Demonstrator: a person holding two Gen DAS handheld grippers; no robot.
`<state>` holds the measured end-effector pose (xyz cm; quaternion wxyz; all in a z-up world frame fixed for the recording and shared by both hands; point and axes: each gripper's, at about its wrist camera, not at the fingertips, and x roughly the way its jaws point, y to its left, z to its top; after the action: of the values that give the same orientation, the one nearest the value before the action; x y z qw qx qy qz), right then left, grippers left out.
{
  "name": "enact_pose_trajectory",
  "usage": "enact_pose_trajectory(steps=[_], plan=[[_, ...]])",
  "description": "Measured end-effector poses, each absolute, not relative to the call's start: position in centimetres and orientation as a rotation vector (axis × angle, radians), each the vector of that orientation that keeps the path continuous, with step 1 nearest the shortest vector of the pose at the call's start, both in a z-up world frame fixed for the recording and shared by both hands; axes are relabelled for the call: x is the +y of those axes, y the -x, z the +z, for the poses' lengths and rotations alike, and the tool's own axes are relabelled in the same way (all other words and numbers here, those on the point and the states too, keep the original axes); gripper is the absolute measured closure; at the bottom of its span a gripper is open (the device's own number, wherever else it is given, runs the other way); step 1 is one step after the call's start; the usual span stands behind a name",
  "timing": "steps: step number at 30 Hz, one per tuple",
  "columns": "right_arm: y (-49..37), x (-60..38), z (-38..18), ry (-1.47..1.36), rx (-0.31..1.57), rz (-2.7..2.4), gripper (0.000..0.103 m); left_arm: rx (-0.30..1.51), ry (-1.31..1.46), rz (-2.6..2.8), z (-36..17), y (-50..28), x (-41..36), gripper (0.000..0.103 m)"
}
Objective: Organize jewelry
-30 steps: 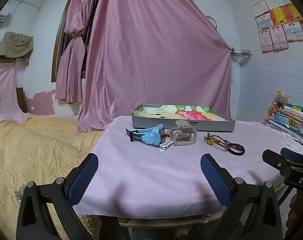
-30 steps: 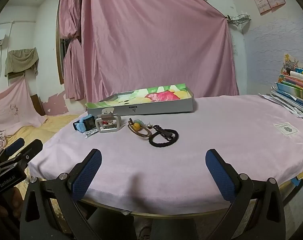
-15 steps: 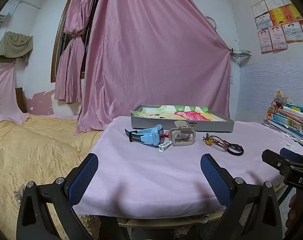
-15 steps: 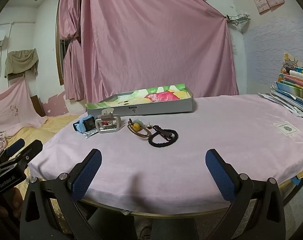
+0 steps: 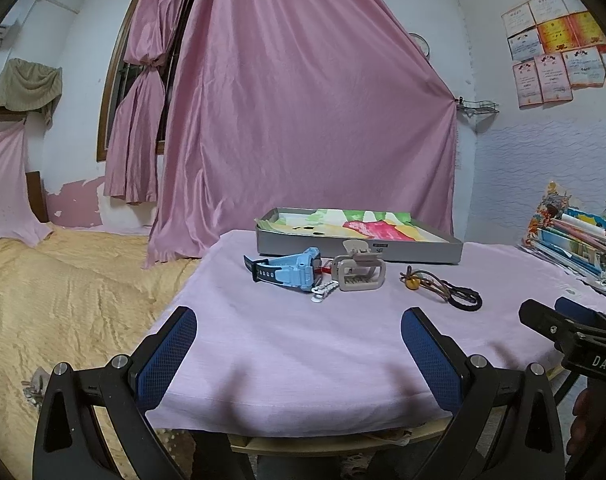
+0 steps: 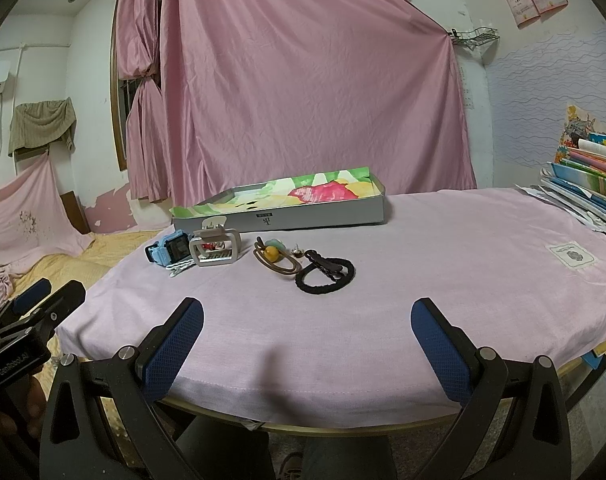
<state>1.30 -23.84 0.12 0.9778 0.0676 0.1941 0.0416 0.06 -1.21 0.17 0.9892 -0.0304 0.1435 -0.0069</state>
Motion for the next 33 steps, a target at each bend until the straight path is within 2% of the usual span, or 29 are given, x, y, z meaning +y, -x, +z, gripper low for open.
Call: enact_pose_trajectory(steps=[33], plan=[[-1.36,-23.96,0.26,-0.138,0.391,0.083,0.001,0.273,0.071,-0.028,0.16,0.15,-0.66,0.0]])
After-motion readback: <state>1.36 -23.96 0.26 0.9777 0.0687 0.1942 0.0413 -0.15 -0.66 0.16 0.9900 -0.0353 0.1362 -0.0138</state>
